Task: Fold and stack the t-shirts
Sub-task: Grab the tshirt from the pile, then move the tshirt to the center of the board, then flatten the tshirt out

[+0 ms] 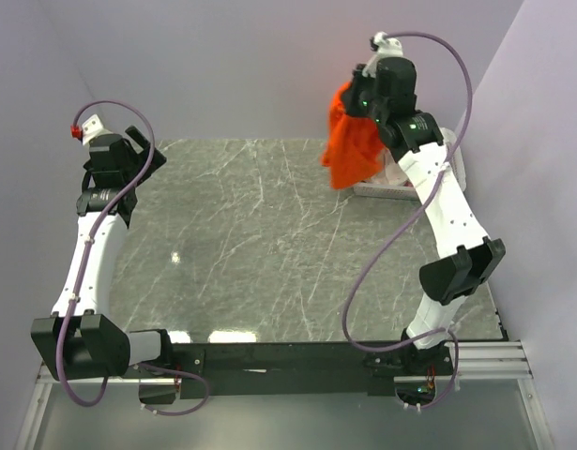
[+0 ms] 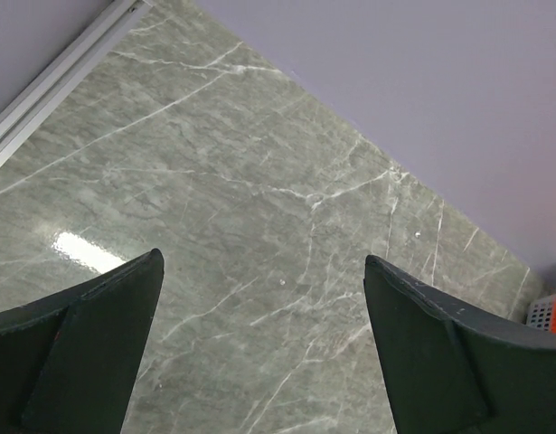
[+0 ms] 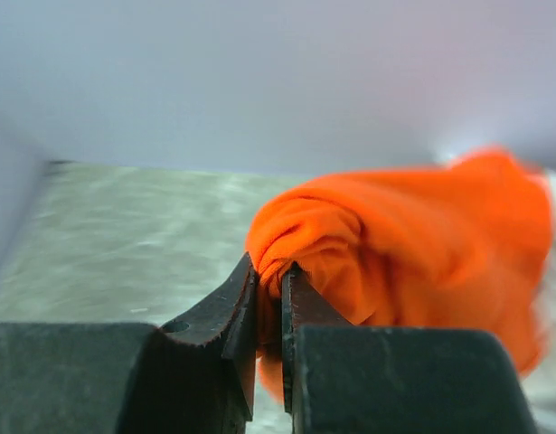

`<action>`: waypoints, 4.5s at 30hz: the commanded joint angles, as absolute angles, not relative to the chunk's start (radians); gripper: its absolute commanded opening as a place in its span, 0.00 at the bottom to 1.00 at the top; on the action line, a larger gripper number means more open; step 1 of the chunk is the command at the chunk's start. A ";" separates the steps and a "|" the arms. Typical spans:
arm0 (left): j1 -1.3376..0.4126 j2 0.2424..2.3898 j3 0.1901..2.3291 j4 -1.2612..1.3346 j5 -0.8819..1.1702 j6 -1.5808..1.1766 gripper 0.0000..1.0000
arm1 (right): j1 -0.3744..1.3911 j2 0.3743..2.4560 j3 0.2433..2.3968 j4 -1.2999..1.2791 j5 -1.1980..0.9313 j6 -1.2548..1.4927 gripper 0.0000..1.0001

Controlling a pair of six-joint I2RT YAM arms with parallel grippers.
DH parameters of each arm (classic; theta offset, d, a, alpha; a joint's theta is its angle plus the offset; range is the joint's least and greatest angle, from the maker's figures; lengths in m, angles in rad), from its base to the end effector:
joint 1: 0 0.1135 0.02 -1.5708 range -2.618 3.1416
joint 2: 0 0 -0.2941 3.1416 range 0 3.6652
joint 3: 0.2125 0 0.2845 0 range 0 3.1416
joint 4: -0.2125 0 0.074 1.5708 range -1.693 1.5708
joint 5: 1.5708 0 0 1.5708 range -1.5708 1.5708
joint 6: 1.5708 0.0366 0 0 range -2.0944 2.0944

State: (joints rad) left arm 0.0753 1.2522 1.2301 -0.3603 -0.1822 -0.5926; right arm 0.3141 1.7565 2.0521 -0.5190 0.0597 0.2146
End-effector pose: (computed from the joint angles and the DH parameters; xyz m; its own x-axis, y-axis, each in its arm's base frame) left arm 0.3079 0.0299 0.4056 -0.1737 -0.5639 -0.8073 -0.4082 0.7873 -0.4621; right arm 0.4103 0.1310 0.5165 -0.2598 0.1391 -0.9556 -0.2024 0.9597 0.1948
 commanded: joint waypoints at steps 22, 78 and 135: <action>0.054 1.295 1.252 -0.365 -0.222 -0.578 0.96 | 0.443 1.651 1.591 -0.559 0.117 0.233 0.82; -0.009 1.985 1.348 -0.341 -0.014 -0.635 0.33 | 0.443 1.640 1.404 -0.489 0.038 0.212 0.76; 0.164 1.536 1.418 -0.405 0.020 -0.451 0.00 | 0.541 1.688 1.462 -0.734 0.227 0.432 0.00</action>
